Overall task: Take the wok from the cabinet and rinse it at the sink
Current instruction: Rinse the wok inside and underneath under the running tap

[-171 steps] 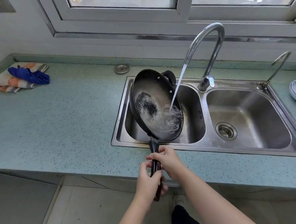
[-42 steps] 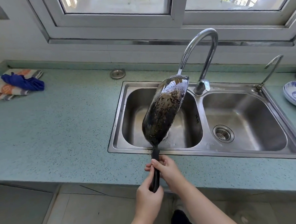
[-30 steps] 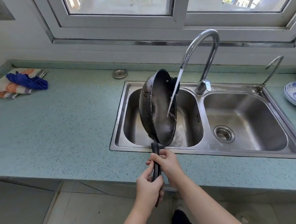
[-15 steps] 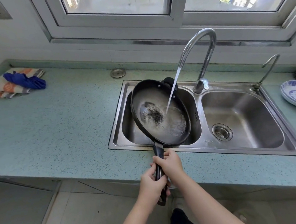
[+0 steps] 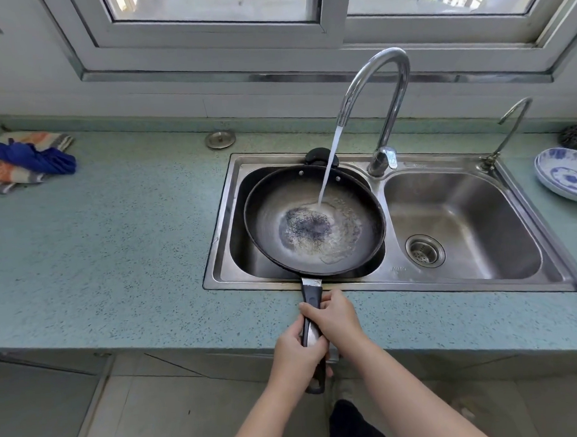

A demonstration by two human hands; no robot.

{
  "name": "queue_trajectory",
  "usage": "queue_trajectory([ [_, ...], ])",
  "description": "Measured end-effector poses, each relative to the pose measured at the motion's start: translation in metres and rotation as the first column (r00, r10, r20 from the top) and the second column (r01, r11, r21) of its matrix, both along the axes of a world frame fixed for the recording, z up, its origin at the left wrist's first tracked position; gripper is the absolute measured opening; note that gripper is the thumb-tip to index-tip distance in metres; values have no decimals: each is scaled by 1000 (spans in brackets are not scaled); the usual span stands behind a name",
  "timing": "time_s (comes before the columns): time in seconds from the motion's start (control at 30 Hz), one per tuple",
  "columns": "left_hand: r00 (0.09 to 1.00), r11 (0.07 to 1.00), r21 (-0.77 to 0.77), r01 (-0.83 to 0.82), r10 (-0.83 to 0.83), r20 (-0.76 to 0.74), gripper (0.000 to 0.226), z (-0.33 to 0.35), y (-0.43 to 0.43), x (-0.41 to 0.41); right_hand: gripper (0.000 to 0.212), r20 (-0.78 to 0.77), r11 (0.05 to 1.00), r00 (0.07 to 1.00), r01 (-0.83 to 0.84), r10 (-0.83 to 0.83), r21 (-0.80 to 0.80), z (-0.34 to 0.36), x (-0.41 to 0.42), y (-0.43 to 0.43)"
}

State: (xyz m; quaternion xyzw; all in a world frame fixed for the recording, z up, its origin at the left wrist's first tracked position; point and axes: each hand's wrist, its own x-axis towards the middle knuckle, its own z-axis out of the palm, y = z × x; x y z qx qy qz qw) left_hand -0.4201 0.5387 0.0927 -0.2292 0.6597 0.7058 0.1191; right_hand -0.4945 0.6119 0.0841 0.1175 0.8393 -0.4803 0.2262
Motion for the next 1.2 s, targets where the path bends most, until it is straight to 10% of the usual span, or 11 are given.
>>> queue_trajectory([
  [0.93, 997, 978, -197, -72, 68, -32, 39, 6, 18, 3, 35, -16, 995, 995, -103, 102, -20, 6, 3, 9],
  [1.2, 997, 816, -577, 35, -72, -41, 50, 10, 6, -2, 41, -34, 974, 980, -193, 198, 117, 10, -7, 22],
])
